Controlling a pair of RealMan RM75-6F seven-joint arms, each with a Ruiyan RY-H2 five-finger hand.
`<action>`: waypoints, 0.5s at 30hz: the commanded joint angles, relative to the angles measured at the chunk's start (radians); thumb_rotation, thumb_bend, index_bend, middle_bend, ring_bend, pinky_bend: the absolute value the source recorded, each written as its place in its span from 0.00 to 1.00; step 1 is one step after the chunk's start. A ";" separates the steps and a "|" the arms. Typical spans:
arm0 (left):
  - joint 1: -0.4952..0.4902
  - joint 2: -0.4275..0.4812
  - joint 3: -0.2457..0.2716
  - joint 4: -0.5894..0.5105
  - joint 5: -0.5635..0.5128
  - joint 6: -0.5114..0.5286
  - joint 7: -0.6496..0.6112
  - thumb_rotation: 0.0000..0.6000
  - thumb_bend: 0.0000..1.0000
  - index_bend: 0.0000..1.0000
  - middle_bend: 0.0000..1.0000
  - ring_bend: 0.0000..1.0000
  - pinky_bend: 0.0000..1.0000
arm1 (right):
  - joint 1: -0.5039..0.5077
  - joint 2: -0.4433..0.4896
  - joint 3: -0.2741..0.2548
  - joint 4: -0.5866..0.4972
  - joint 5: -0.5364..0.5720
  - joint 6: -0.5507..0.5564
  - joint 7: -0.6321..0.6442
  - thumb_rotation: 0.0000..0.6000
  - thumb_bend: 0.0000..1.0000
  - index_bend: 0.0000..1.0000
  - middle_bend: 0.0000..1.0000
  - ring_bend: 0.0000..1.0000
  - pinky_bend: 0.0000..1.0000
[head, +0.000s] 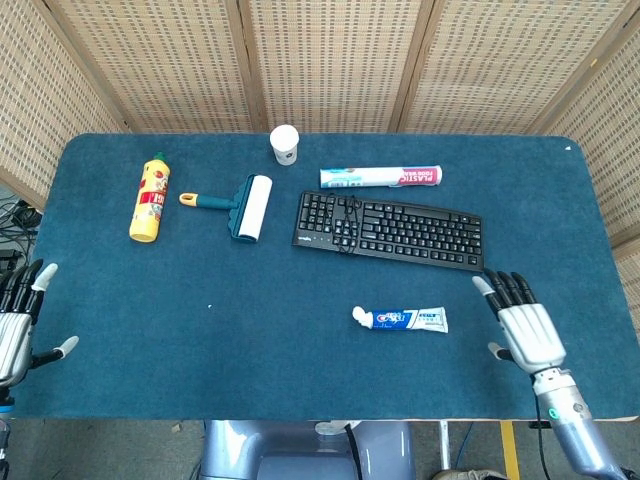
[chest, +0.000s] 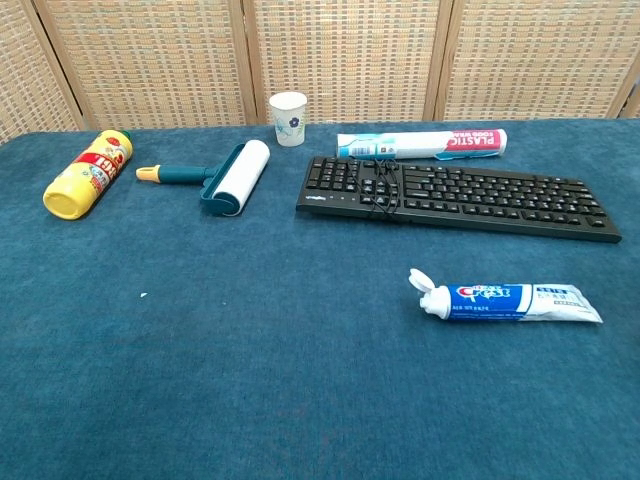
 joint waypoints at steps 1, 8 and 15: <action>-0.007 -0.011 -0.006 0.013 -0.009 -0.009 0.005 1.00 0.00 0.00 0.00 0.00 0.00 | 0.100 -0.087 0.045 0.057 0.070 -0.125 0.005 1.00 0.03 0.22 0.26 0.18 0.20; -0.013 -0.025 -0.012 0.030 -0.033 -0.027 0.011 1.00 0.00 0.00 0.00 0.00 0.00 | 0.173 -0.221 0.073 0.151 0.166 -0.215 -0.030 1.00 0.22 0.33 0.35 0.29 0.33; -0.015 -0.028 -0.012 0.028 -0.043 -0.035 0.020 1.00 0.00 0.00 0.00 0.00 0.00 | 0.201 -0.281 0.052 0.186 0.199 -0.259 -0.069 1.00 0.29 0.36 0.38 0.31 0.35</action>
